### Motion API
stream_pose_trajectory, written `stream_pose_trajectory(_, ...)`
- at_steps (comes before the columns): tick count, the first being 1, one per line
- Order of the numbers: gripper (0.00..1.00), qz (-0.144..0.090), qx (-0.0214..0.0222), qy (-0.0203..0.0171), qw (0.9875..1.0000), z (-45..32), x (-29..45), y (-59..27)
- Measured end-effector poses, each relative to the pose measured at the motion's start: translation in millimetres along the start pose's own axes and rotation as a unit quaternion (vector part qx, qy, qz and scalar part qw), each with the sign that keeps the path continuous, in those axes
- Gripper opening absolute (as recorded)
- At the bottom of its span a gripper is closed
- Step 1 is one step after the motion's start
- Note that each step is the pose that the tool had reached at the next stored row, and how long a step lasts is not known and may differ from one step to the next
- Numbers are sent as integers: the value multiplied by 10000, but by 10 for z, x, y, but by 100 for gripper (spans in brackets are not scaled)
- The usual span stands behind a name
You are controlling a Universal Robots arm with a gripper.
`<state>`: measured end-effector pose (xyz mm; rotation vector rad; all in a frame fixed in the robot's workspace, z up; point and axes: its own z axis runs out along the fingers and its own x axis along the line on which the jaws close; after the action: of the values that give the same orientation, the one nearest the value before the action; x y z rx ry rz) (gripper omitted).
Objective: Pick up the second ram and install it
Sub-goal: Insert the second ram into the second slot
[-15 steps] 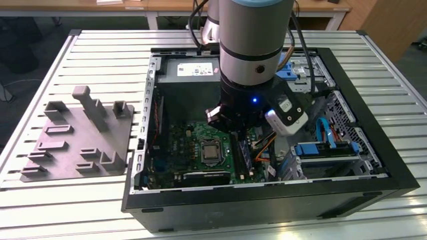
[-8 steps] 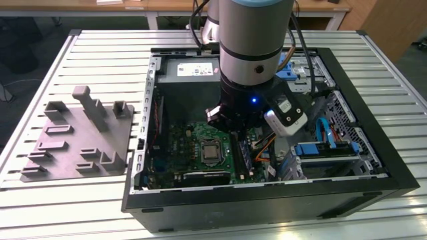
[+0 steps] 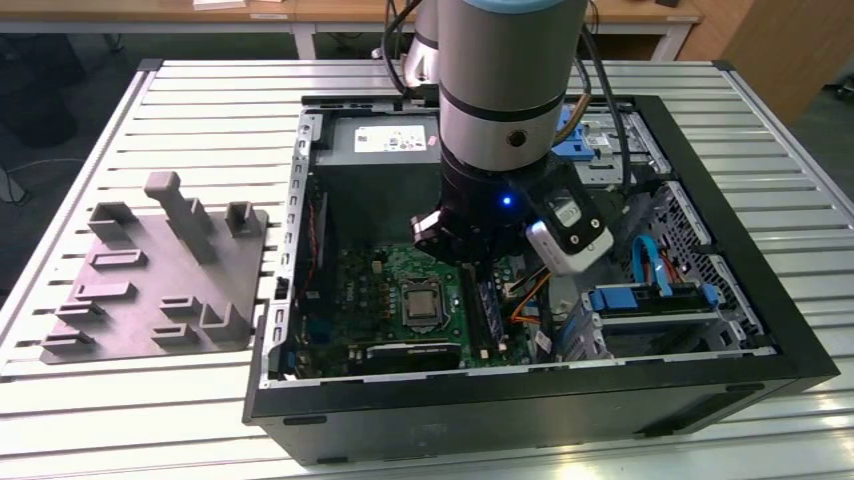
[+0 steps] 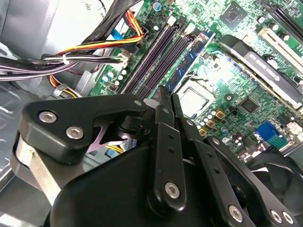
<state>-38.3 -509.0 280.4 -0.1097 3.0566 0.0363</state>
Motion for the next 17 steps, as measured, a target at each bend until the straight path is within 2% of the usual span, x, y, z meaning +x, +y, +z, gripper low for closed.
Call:
stream_pose_trajectory(13,14,207,17,-5,9998,2,0,0)
stream_pose_trajectory(17,14,340,30,-7,9994,6,0,0)
